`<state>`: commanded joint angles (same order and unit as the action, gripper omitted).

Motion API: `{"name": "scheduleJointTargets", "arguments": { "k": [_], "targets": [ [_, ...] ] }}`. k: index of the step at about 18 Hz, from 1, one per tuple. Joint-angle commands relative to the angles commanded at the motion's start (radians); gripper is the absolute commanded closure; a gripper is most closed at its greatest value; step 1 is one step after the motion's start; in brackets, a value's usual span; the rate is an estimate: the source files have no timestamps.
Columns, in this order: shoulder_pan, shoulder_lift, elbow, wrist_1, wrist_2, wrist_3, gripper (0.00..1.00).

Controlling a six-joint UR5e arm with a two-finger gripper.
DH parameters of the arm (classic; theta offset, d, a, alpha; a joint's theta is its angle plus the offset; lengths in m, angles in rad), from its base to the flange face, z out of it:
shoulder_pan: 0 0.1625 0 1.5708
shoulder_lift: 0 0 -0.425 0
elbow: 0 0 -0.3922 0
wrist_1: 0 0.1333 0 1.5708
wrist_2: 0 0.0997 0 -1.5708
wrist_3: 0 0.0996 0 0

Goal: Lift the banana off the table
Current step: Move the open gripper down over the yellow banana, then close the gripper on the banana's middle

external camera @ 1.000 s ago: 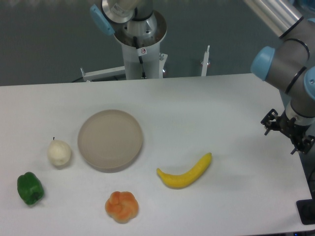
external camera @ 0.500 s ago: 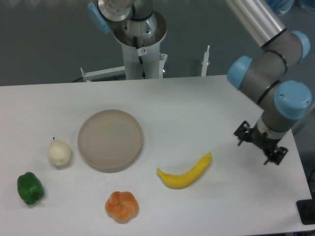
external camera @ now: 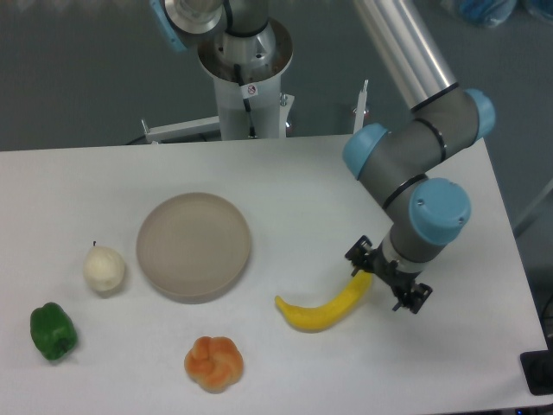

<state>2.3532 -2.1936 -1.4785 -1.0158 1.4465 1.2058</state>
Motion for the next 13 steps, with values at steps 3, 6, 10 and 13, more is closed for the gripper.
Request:
{"name": "scheduleJointTargets", "arguments": {
  "k": [3, 6, 10, 13],
  "targets": [
    [-0.008, 0.003, -0.04, 0.077, 0.0, -0.02, 0.0],
    [-0.021, -0.002, -0.042, 0.08, 0.0, -0.055, 0.0],
    [-0.035, -0.028, -0.037, 0.083, 0.0, -0.1, 0.03],
    [-0.037, -0.032, -0.036, 0.082, 0.0, -0.123, 0.32]
  ]
}}
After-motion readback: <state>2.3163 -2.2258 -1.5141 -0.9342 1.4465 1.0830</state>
